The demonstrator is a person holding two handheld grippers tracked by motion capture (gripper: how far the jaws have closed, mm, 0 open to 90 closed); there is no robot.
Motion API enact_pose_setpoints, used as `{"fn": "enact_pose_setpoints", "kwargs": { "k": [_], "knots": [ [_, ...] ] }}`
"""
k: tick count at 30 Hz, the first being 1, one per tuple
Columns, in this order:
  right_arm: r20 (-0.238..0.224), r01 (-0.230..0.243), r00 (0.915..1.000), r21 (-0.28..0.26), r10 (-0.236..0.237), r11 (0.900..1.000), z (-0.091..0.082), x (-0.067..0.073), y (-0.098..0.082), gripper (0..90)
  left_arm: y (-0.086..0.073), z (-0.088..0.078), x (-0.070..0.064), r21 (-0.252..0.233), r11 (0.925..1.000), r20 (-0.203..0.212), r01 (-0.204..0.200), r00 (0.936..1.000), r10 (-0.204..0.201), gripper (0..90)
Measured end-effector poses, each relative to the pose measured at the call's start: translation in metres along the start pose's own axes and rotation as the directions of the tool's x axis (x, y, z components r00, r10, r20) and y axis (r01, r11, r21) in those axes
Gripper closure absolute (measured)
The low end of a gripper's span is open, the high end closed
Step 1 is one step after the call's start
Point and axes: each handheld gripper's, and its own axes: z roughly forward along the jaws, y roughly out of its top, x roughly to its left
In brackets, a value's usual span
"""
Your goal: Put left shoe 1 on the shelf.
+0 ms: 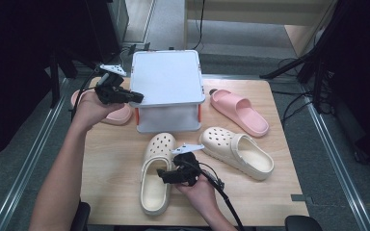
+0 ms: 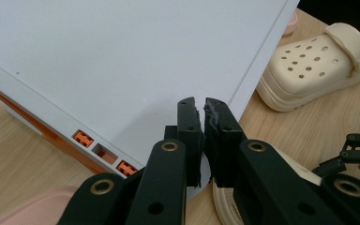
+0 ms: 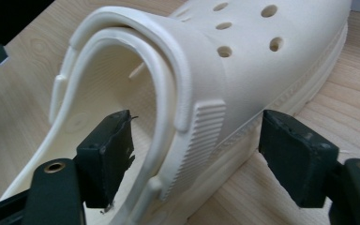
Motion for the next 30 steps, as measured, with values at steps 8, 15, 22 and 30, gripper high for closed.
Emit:
{"fn": "enact_pose_setpoints", "kwargs": {
  "k": [8,15,22,30],
  "knots": [
    [-0.005,0.034,0.9994,0.011,-0.034,0.999,0.001,-0.004,0.0,31.7,-0.001,-0.001,-0.001,0.001,1.0,-0.016,0.006,0.9998,-0.006,85.1],
    [-0.003,0.014,0.9999,0.02,-0.014,1.0,-0.002,-0.002,0.0,45.0,-0.002,-0.002,-0.002,-0.003,0.9999,-0.026,0.016,0.9995,-0.016,84.9],
    [-0.031,0.007,0.9995,0.036,-0.006,0.999,-0.011,-0.012,0.007,73.7,-0.002,-0.002,-0.003,-0.008,0.9997,-0.028,0.024,0.9993,-0.024,84.9],
    [-0.023,0.044,0.9988,0.027,-0.043,0.999,-0.013,-0.016,0.018,78.3,-0.003,-0.002,-0.004,-0.016,0.9992,-0.036,0.036,0.9987,-0.036,84.9]
  ]
}}
